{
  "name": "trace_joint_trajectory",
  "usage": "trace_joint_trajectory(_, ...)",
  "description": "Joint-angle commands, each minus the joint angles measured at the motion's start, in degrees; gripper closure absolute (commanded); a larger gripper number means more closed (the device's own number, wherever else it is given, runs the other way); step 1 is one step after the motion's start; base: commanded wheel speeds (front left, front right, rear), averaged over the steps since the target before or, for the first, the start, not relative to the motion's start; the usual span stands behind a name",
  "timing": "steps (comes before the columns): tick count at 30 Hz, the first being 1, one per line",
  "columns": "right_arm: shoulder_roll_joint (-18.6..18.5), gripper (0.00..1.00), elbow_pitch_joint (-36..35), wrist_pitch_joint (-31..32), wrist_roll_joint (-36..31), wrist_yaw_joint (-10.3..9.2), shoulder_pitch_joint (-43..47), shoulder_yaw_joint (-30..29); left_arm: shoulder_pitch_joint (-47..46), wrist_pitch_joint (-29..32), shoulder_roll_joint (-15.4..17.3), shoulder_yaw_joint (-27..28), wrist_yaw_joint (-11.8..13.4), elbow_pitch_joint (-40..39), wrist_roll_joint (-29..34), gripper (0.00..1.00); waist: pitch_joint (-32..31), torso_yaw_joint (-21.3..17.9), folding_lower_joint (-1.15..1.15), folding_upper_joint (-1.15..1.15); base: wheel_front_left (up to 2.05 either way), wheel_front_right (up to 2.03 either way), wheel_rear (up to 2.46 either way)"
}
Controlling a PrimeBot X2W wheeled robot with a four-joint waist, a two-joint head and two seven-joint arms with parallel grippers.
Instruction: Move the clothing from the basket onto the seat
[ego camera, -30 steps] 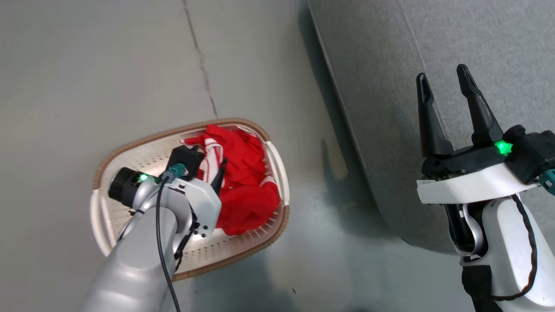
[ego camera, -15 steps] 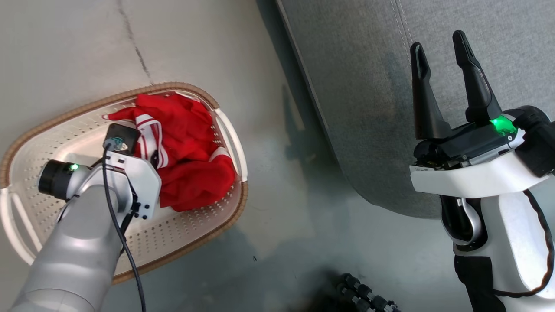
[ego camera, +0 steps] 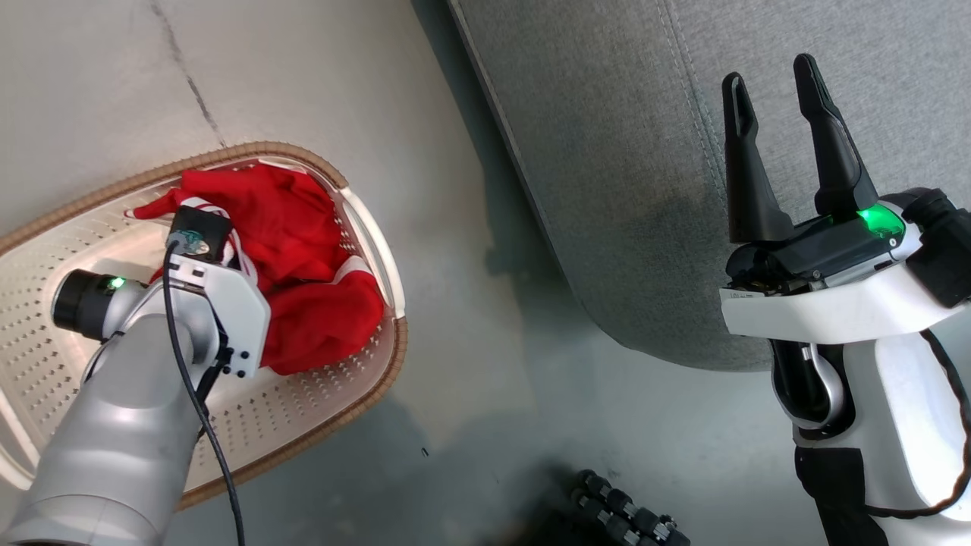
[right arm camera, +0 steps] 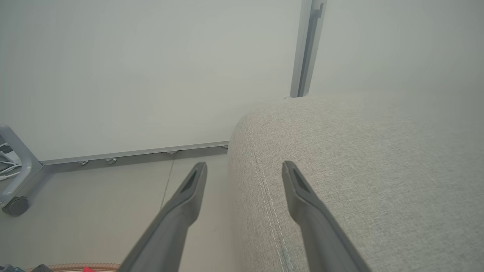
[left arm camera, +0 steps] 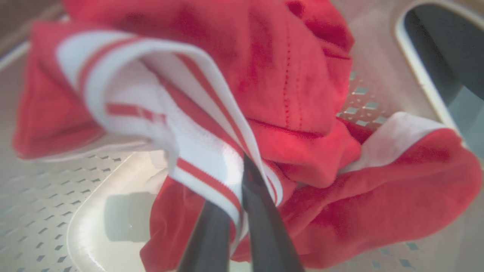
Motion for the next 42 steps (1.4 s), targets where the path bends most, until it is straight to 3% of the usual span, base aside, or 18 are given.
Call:
trace_joint_trajectory(1, -0.1, 0.0, 0.5, -0.4, -0.6, 0.12, 0.6, -0.4, -0.3, -1.1, -0.2, -0.4, 0.3, 0.1, 0.0, 1.0, -1.8, 0.9, 0.0, 0.0, 0.0, 0.0, 0.0)
trace_joint_trajectory(13, -0.2, 0.0, 6.4, -0.3, -6.5, 0.11, 3.8, -1.0, 5.0, -9.3, -5.5, -0.8, 0.0, -0.5, -2.5, 1.0, -15.4, 9.1, 0.0, 0.0, 0.0, 0.0, 0.0)
trace_joint_trajectory(23, -0.5, 0.0, 11.7, 0.0, -9.4, 0.11, 6.9, -2.4, 9.3, -12.6, -7.3, -1.1, -1.0, -5.6, -5.5, 1.0, -25.1, 15.5, 0.0, 0.0, 0.0, 0.0, 0.0)
trace_joint_trajectory(32, -1.0, 0.0, 14.0, 1.6, -9.5, 0.11, 11.3, -3.5, 16.6, -12.9, -7.3, 1.1, -0.9, -23.4, -8.0, 1.0, -34.0, 19.6, 0.0, 0.0, 0.0, 0.0, 0.0)
trace_joint_trajectory(42, -1.4, 0.0, 13.5, 3.4, -9.1, 0.11, 15.3, -3.7, 25.4, -12.9, -5.7, 5.6, 1.4, -43.0, -9.6, 1.0, -40.6, 20.4, 0.0, 0.0, 0.0, 0.0, 0.0)
